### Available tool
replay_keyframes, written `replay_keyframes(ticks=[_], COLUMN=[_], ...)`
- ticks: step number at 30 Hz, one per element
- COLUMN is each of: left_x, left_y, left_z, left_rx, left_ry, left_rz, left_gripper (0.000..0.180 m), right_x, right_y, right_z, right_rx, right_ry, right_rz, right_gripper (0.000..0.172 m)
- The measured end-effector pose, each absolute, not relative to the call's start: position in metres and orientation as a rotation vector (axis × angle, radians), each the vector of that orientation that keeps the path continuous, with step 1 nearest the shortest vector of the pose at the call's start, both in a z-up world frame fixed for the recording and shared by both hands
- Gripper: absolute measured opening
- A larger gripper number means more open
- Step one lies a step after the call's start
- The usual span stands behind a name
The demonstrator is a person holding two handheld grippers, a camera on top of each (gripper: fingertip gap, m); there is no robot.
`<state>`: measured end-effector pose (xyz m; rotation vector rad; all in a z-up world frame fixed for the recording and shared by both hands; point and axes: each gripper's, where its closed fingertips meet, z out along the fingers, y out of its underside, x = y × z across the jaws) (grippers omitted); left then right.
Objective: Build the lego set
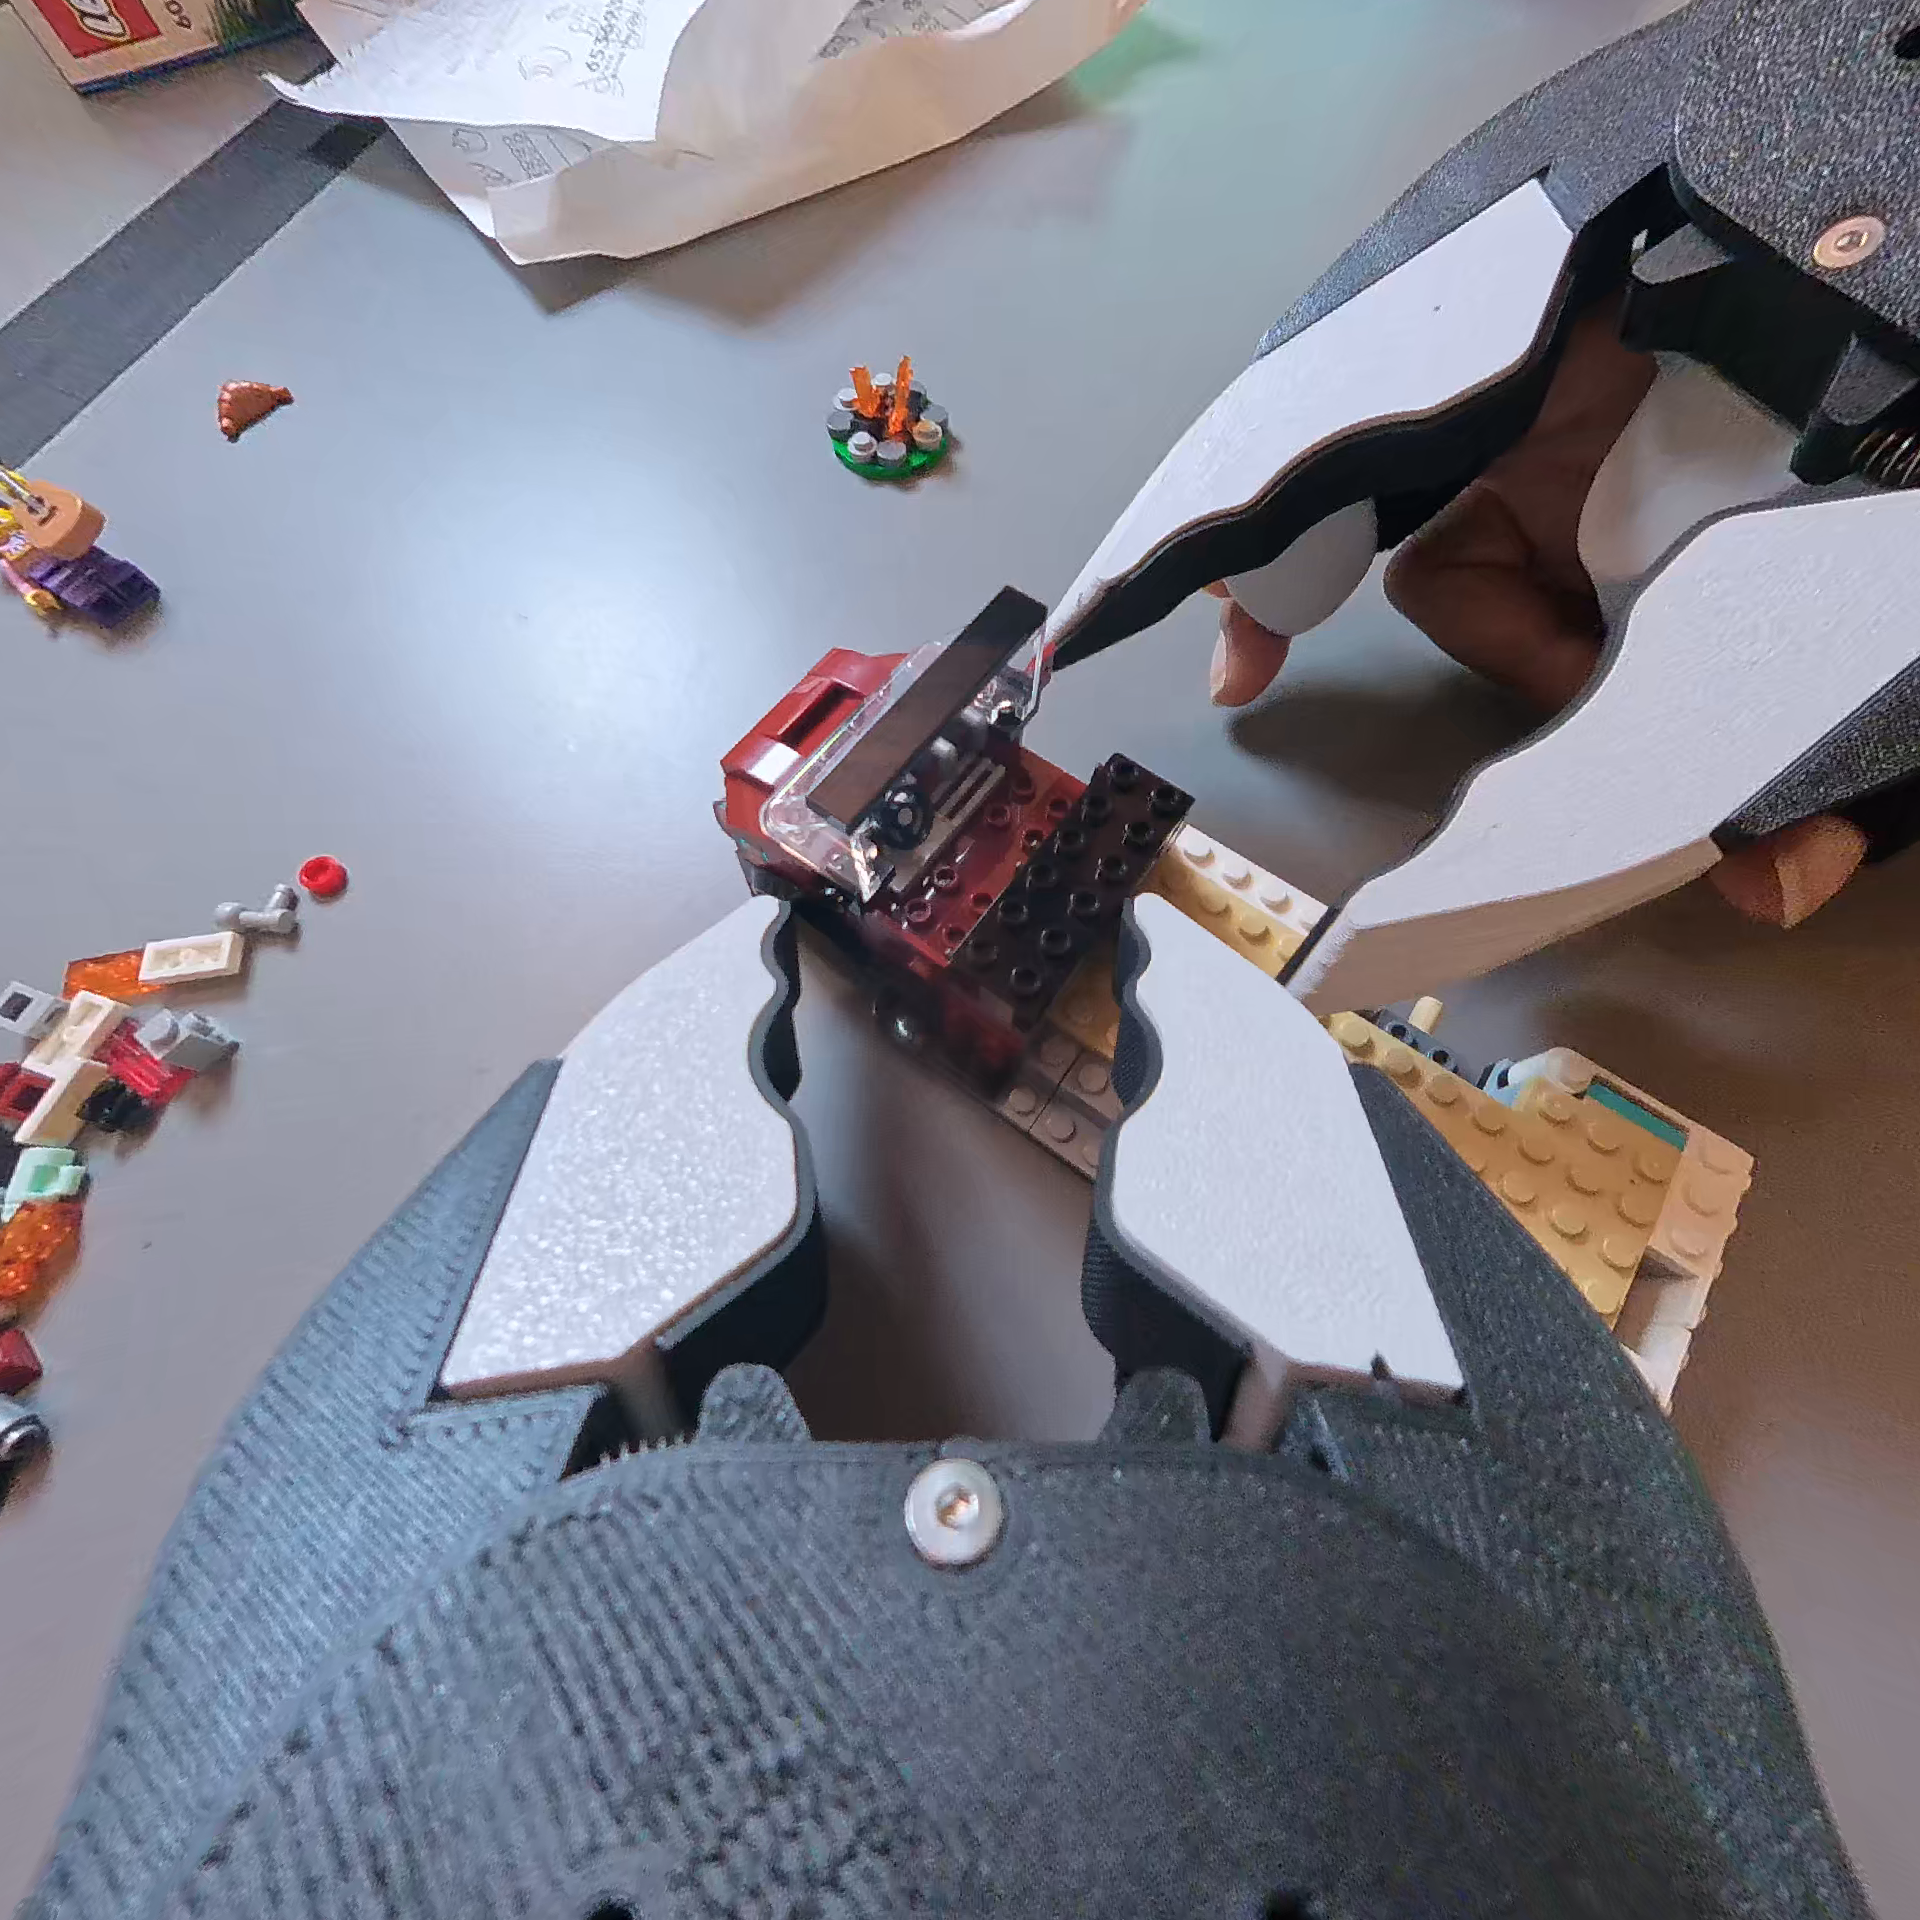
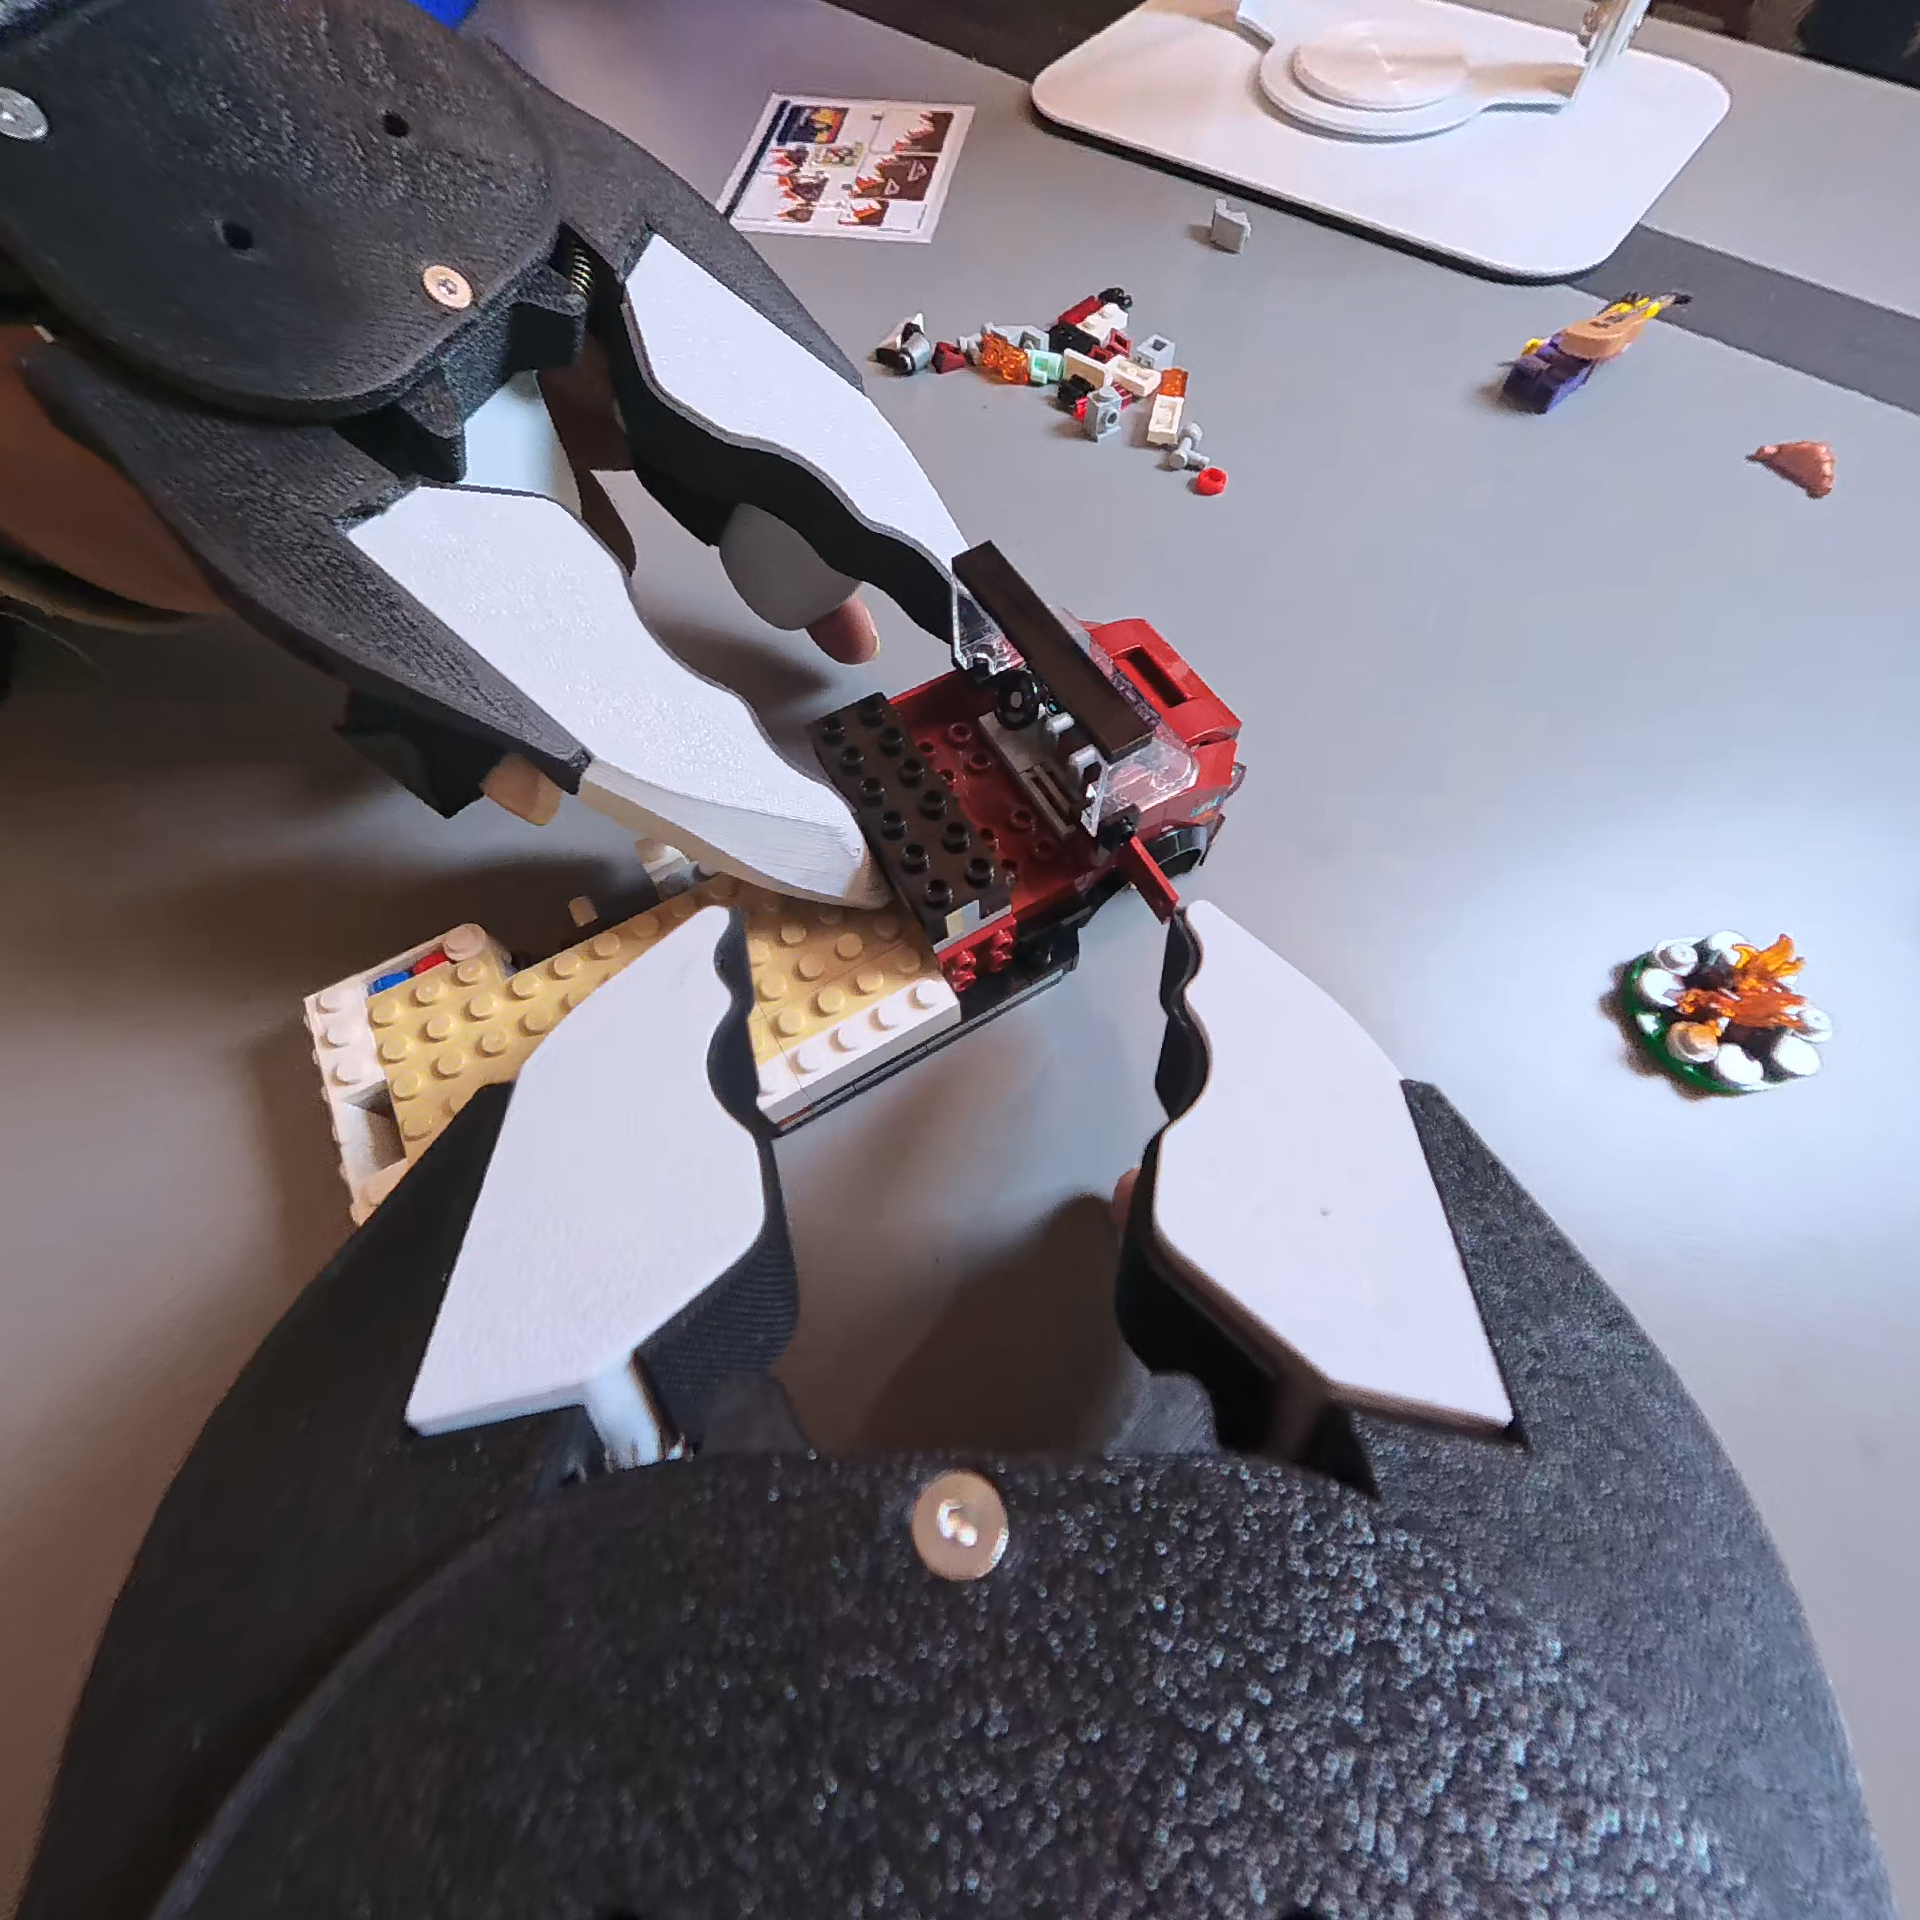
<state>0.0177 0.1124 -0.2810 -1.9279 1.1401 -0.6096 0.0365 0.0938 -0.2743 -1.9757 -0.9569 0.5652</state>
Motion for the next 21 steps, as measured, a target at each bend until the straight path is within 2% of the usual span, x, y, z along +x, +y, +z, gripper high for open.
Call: replay_keyframes(ticks=[19, 21], left_x=[0.0206, 0.0211], left_y=[0.1174, 0.1187], left_z=[-0.2811, -0.2812], left_rx=[-1.915, -1.917], left_ry=[1.146, 1.141], left_rz=[-0.631, -0.63], left_gripper=[0.059, 0.058], right_x=[0.0397, 0.0374], right_y=[0.0967, 0.0946], right_z=[-0.2711, -0.2692], right_rx=[-1.949, -1.934], right_ry=[-0.958, -0.963], right_rz=[0.563, 0.583], right_gripper=[0.075, 0.071])
